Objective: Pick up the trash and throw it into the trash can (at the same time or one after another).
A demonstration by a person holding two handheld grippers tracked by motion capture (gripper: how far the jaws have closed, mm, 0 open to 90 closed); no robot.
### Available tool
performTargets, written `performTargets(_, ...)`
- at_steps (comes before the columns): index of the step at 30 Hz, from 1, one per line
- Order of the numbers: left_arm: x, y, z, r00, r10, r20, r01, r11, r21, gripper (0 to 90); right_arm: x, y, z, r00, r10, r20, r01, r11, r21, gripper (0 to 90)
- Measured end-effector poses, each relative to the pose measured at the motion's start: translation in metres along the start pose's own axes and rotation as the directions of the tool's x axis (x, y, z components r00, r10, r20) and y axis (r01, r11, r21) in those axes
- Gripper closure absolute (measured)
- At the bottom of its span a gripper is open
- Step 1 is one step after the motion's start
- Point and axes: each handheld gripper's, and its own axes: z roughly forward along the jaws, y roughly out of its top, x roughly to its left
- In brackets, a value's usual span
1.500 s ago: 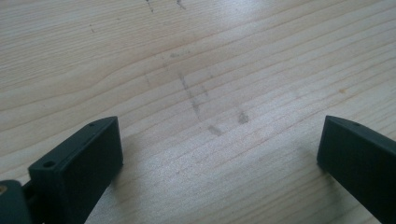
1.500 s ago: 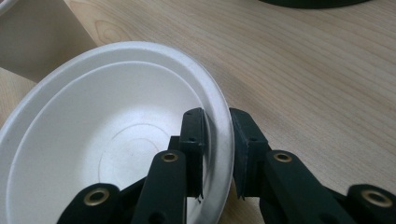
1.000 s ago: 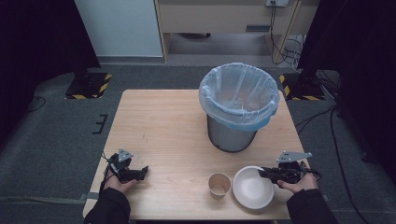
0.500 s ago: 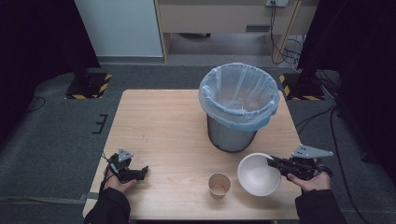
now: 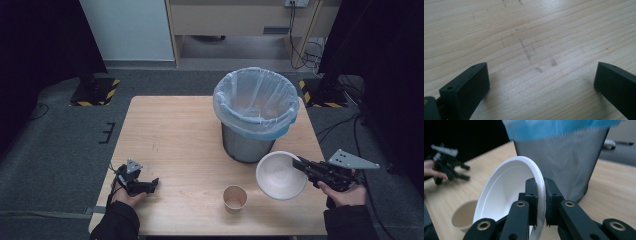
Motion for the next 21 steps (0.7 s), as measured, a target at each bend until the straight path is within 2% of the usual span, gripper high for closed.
performTargets(6, 0.0, 0.0, 0.0, 1.0, 0.0, 0.0, 0.0, 1.0, 0.0, 0.0, 0.005, 0.014, -0.012, 0.9999, 0.008, -0.011, -0.009, 0.995, -0.102, 83.3)
performTargets(11, 0.0, 0.0, 0.0, 1.0, 0.0, 0.0, 0.0, 1.0, 0.0, 0.0, 0.011, 0.026, -0.023, 0.9994, 0.01, -0.032, -0.015, 0.983, -0.184, 83.3)
performTargets(16, 0.0, 0.0, 0.0, 1.0, 0.0, 0.0, 0.0, 1.0, 0.0, 0.0, 0.016, 0.037, -0.03, 0.9988, 0.021, -0.044, -0.032, 0.962, -0.271, 83.2)
performTargets(21, 0.0, 0.0, 0.0, 1.0, 0.0, 0.0, 0.0, 1.0, 0.0, 0.0, 0.018, 0.048, -0.035, 0.9988, 0.037, -0.034, -0.046, 0.935, -0.353, 83.2)
